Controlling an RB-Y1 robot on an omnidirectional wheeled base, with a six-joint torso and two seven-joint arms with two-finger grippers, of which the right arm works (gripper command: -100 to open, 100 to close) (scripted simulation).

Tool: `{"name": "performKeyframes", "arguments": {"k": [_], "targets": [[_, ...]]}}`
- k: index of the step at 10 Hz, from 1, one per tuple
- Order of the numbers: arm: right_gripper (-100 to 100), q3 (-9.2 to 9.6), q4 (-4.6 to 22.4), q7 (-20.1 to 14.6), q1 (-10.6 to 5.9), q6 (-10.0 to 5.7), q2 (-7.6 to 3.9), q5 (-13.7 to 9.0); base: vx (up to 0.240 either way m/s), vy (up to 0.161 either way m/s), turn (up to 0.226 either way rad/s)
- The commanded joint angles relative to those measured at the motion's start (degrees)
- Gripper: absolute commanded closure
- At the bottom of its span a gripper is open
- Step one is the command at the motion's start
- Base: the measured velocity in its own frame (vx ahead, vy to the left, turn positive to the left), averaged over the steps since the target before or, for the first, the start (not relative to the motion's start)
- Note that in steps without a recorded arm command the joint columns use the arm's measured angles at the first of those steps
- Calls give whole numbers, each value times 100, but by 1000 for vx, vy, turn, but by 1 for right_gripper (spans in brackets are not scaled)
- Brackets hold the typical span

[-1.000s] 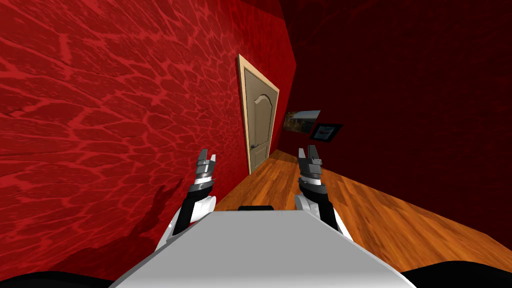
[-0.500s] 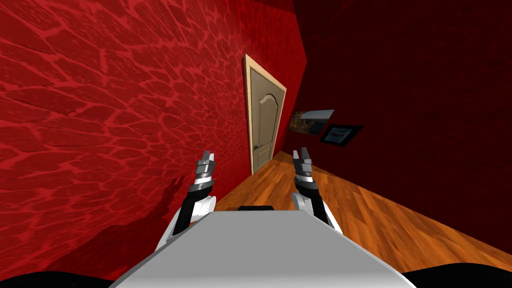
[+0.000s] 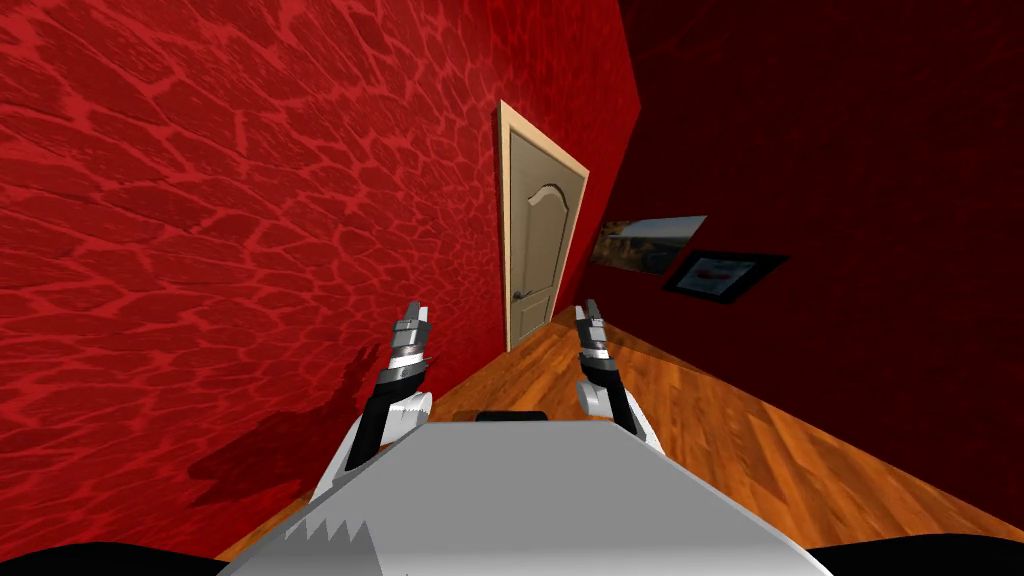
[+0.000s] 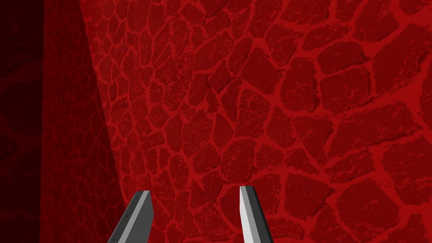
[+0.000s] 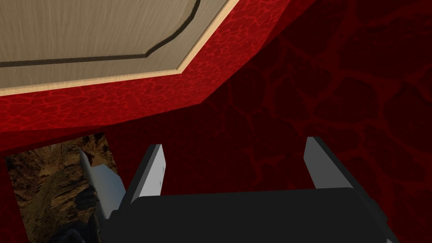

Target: Pull the door open

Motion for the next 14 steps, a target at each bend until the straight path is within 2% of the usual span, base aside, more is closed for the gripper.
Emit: {"name": "performKeyframes", "arguments": {"k": [1, 2, 3, 4, 6, 7, 9, 10, 11, 12, 13, 14], "targets": [[-100, 2, 286, -62, -119, -42, -81, -46, 68, -73, 177], [-100, 2, 384, -62, -119, -42, -81, -46, 48, -63, 73], [-100, 4, 591, -92, -221, -61, -125, -71, 43, -56, 115], [-100, 4, 622, -92, -221, -61, -125, -71, 30, -38, 71], [-100, 9, 1056, -158, -444, -104, -216, -124, 38, -50, 171], [-100, 9, 1140, -158, -444, -104, -216, -124, 46, -57, 87], [-100, 14, 1578, -227, -675, -148, -308, -179, 42, -65, 166], [-100, 14, 1676, -227, -675, -148, -308, -179, 37, -65, 76], [-100, 16, 1888, -262, -795, -171, -354, -208, 33, -59, 122], [-100, 16, 1956, -262, -795, -171, -354, -208, 29, -53, 72], [-100, 19, 2179, -298, -915, -193, -401, -237, 36, -60, 138], [-100, 19, 2235, -298, -915, -193, -401, -237, 35, -52, 72]]}}
